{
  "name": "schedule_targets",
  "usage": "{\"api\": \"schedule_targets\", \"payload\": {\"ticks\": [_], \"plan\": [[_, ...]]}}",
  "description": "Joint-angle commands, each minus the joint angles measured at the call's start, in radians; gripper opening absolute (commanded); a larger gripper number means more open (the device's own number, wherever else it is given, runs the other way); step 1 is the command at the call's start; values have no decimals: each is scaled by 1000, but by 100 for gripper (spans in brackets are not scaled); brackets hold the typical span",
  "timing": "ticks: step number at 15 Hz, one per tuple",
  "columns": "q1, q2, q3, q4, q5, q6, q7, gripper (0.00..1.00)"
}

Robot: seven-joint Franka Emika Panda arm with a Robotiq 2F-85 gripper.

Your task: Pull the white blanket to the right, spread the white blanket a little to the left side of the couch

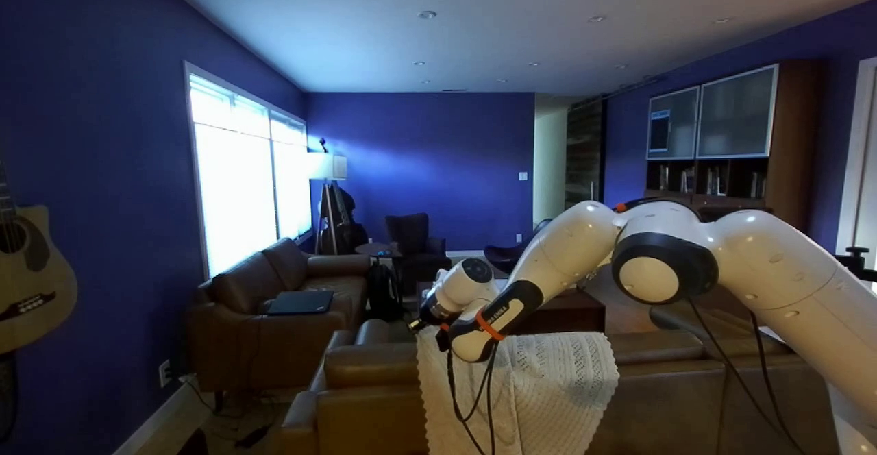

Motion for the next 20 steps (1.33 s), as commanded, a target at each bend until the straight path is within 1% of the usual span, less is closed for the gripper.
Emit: {"api": "schedule_targets", "payload": {"ticks": [1,4,7,10,13,14,15,16,17,18,20], "plan": [[101,65,-79,90,-55,-2,-34,1],[175,134,-137,183,-74,-17,-56,1],[211,198,-154,267,-91,-7,-97,1],[214,252,-148,331,-88,21,-184,1],[184,274,-100,362,-109,66,-285,1],[170,276,-80,365,-113,92,-319,29],[165,273,-71,362,-108,104,-339,30],[157,256,-53,344,-98,115,-358,36],[157,244,-49,332,-86,129,-369,42],[154,209,-31,296,-76,122,-374,50],[141,143,13,234,-59,76,-361,64]]}}
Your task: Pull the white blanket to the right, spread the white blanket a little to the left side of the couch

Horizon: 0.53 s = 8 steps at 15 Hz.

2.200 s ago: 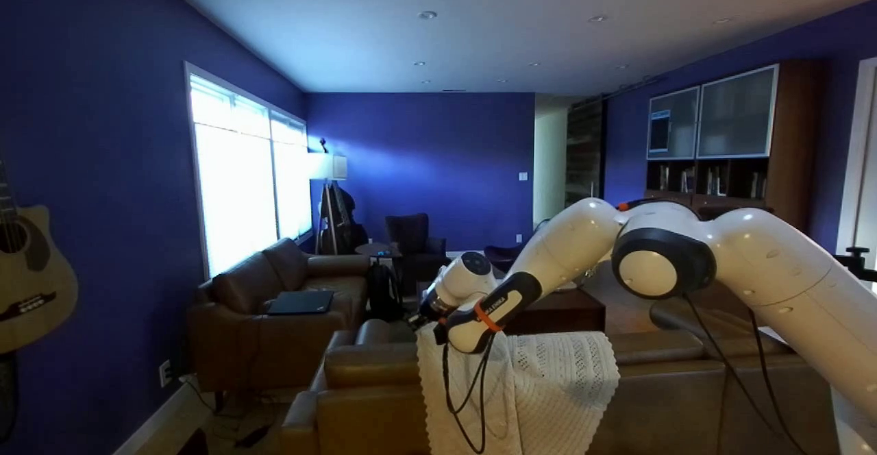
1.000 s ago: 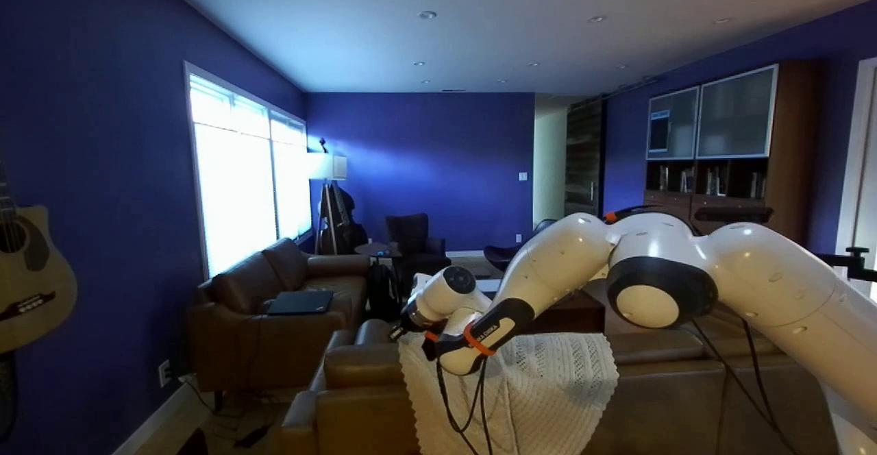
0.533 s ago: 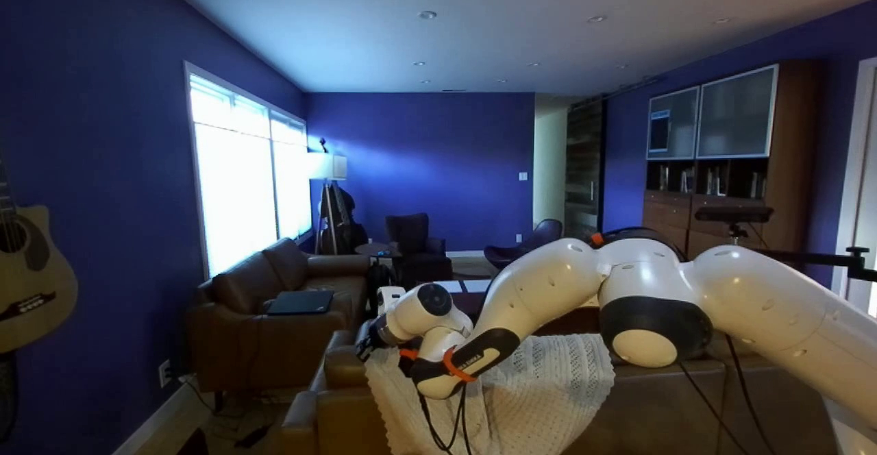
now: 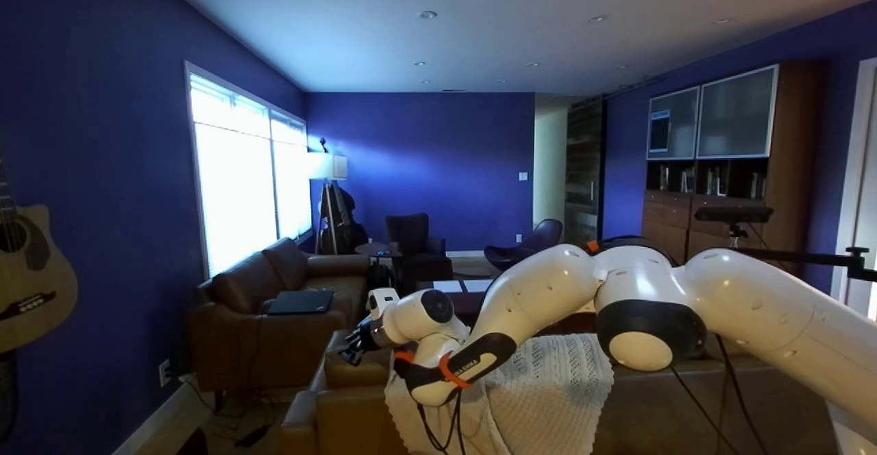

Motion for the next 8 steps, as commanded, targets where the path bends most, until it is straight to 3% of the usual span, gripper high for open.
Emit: {"api": "schedule_targets", "payload": {"ticks": [1,5,8], "plan": [[-38,-147,104,-132,22,-86,-13,71],[-34,-270,76,-287,12,-211,61,99],[-25,-365,31,-437,-9,-266,139,100]]}}
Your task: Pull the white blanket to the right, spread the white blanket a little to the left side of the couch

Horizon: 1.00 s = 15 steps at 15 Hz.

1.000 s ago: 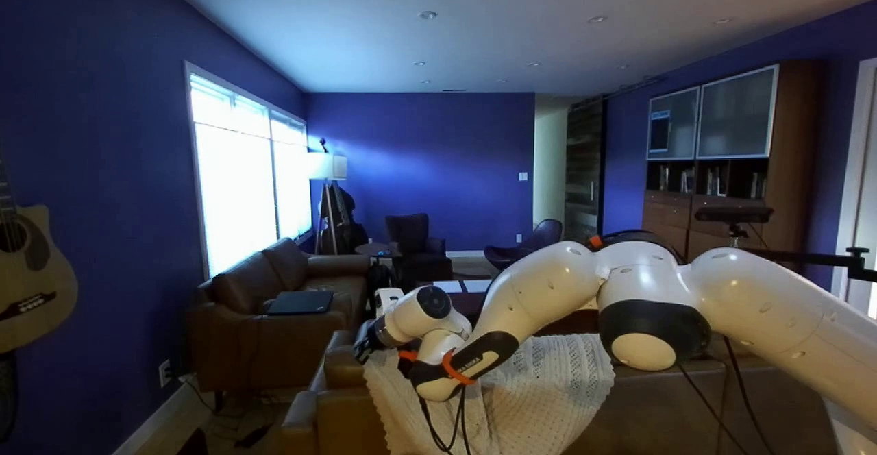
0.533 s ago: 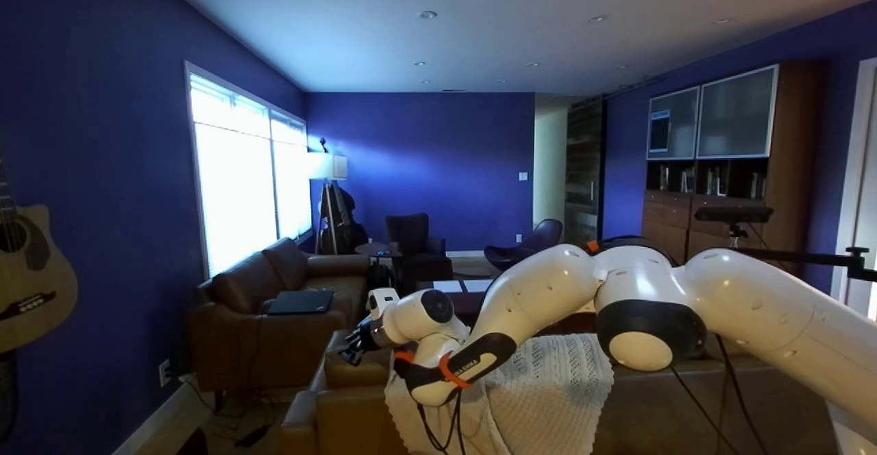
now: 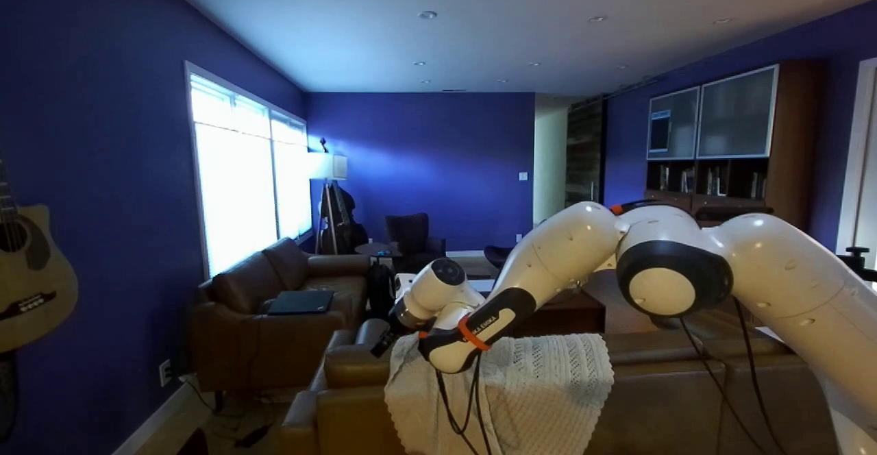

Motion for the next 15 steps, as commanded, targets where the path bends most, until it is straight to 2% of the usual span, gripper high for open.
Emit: {"api": "schedule_targets", "payload": {"ticks": [1,5,10,11,12,13,14,15], "plan": [[11,-168,-30,-247,-22,-61,85,100],[-17,-292,-41,-446,-22,-99,169,100],[-85,-441,-19,-640,-16,-98,246,100],[-85,-468,-31,-670,-28,-103,261,100],[-44,-485,-83,-701,-11,-92,254,100],[-15,-497,-129,-719,-43,-83,280,100],[-19,-530,-128,-748,-48,-85,255,100],[-51,-447,-96,-666,-12,-84,236,100]]}}
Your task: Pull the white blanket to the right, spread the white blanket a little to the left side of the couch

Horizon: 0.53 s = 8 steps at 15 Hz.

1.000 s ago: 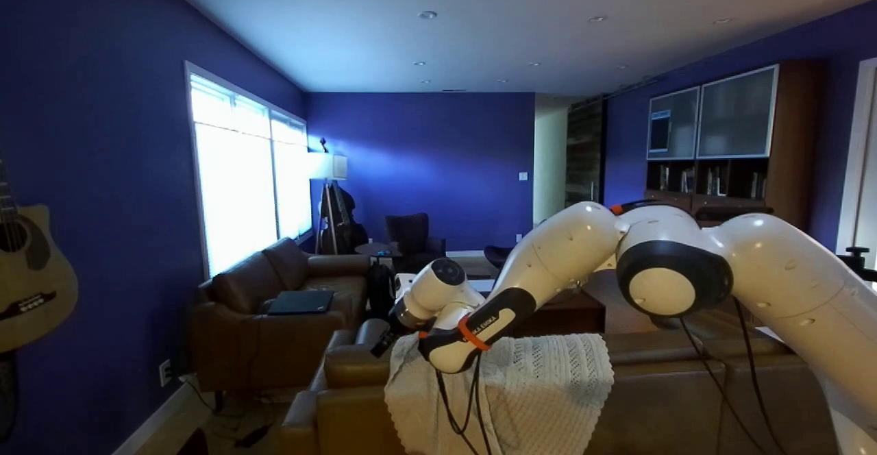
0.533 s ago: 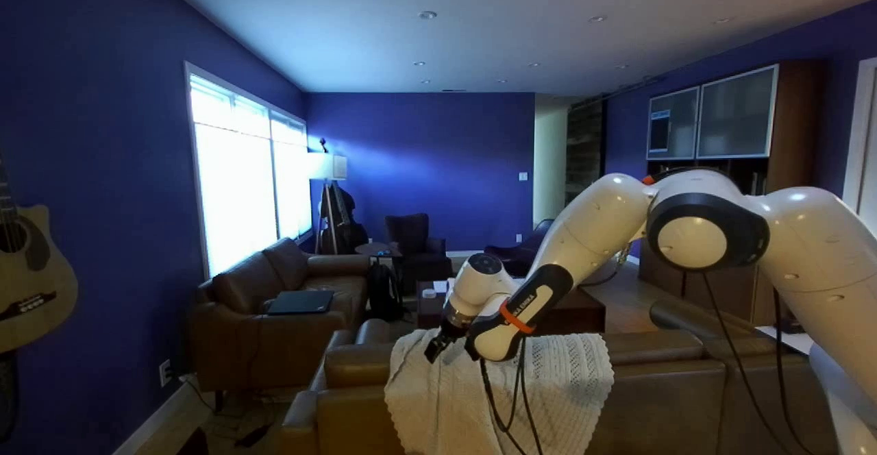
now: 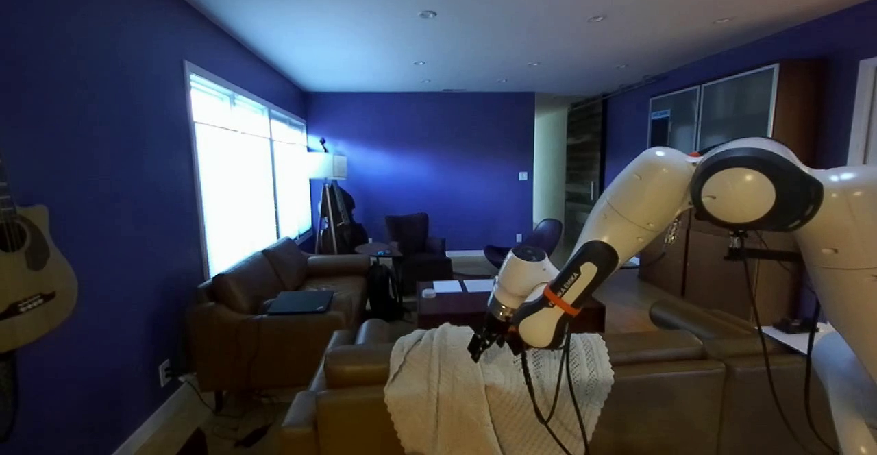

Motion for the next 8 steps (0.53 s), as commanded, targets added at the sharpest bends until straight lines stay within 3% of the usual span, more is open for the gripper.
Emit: {"api": "schedule_targets", "payload": {"ticks": [1,8], "plan": [[1,-14,-6,-12,0,0,-3,100],[0,-7,-1,-10,0,0,-4,100]]}}
